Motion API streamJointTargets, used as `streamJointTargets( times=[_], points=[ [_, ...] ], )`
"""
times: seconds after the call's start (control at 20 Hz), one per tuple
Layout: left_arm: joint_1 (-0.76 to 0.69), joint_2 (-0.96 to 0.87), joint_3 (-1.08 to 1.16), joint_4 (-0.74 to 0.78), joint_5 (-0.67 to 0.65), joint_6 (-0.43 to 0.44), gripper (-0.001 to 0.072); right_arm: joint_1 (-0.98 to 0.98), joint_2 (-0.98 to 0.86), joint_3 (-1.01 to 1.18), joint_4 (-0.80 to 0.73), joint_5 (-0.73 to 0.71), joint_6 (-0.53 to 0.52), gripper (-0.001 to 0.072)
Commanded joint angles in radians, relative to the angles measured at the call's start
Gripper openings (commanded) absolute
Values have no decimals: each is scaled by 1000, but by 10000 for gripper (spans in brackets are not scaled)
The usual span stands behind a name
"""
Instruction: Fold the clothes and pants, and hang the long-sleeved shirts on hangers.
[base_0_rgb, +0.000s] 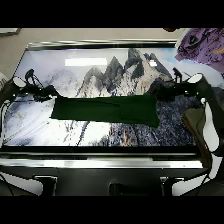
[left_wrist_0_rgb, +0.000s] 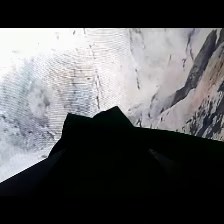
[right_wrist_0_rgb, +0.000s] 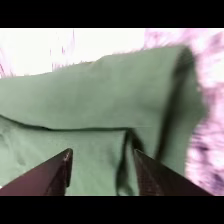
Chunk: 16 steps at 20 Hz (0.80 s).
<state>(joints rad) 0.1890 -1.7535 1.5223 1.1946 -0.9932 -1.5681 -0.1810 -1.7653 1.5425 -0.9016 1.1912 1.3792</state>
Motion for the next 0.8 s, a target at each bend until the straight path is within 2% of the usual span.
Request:
streamJointTargets(
  times=[0.0,0.05,0.2,0.25,0.5,0.75],
  points=[
    [14,19,109,93,-140,-52,584,-118,-3,55,8,142,27,533],
    [16,29,131,131,-173,-65,623,-153,-14,37,28,175,5,557],
    [16,62,144,218,-224,-68,630,-190,-61,-29,81,214,-89,576],
    [16,70,144,233,-238,-79,630,-187,-81,-39,85,213,-110,636],
    [15,80,145,254,-280,-99,630,-172,-185,-53,227,213,-180,637],
    [15,80,145,254,-280,-109,630,-79,-209,-53,229,190,-193,617]
  ],
)
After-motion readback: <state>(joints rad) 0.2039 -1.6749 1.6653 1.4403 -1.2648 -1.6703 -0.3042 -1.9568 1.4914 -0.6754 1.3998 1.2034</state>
